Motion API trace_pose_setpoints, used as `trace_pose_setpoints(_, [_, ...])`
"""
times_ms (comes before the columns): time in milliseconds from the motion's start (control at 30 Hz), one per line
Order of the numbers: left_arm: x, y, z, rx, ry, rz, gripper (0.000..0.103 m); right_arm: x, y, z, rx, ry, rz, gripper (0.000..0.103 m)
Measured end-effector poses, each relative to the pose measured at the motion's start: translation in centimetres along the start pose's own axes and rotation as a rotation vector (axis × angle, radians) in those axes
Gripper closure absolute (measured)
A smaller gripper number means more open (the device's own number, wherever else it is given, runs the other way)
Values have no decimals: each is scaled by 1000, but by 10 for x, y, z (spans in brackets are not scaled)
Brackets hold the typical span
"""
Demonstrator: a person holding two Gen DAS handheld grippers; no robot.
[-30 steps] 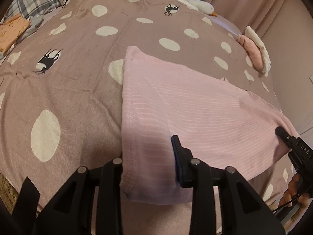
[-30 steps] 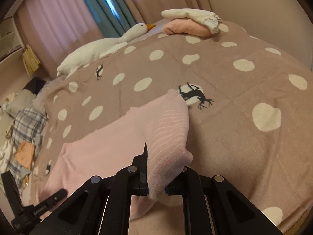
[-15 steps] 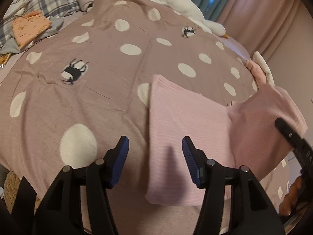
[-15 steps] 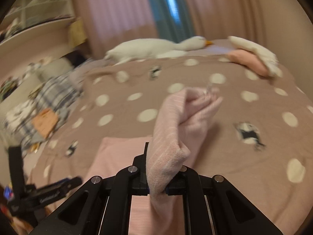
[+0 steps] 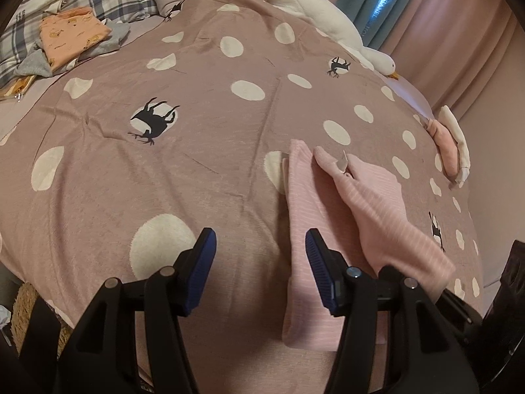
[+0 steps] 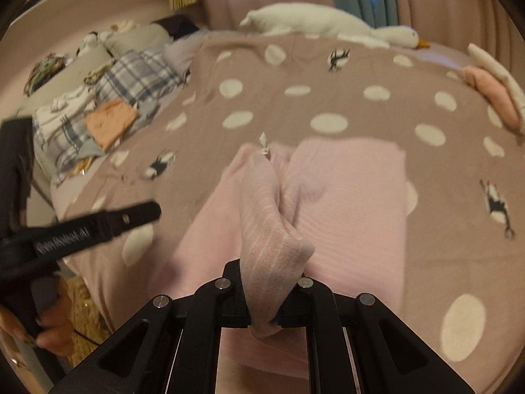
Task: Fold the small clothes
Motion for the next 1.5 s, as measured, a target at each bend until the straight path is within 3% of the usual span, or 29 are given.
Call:
trace_pose_setpoints(133, [4, 1, 1, -10, 25, -9, 46, 5, 6, 2, -16, 10, 41, 92])
trace_pose_setpoints(333, [1, -1, 1, 10, 13, -25, 46, 6, -20, -13, 91, 3, 41, 92])
trace_pose_setpoints(467, [-6, 1, 0, 25, -4, -67, 46, 2, -10, -11, 86, -12, 60, 91])
trace_pose_setpoints(567, [-13, 6, 0, 23, -12, -113, 44, -2, 7, -8, 55, -26, 114, 82])
trace_pose_setpoints(633, [-16, 8, 0, 14, -14, -126, 42, -7, 21, -6, 17, -53, 135, 57])
trace_pose_setpoints(700, [-18, 7, -1, 30, -17, -128, 42, -15, 35, -4, -27, -76, 119, 48])
trace_pose_setpoints(800, [-24, 5, -2, 64, -25, -172, 42, -27, 48, -1, -72, -98, 58, 46])
trace_pose_setpoints(967, [-45, 2, -12, 124, -77, -263, 35, -51, 49, -1, -91, -148, -144, 42])
trace_pose_setpoints(1200, [-64, -24, -30, 232, -120, -270, 35, -63, 40, -2, -65, -191, -146, 42])
trace_pose_setpoints(1333, [-65, -39, -33, 238, -121, -253, 38, -63, 40, -6, -58, -190, -134, 42])
trace_pose_setpoints(1433, [-66, -46, -31, 223, -132, -243, 64, -64, 36, -9, -45, -193, -129, 42])
trace_pose_setpoints(1500, [-67, -51, -30, 218, -136, -248, 90, -64, 32, -10, -32, -193, -134, 42])
Point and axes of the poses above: each gripper's, at about its wrist camera, not at the fingertips, and y roughly against the way its jaws point, x to its left, z to its top, the point moved 2 cm from there along -y, roughly the way its jaws point, and after that the axes turned 2 degrees about -x, right-handed, at the moved point
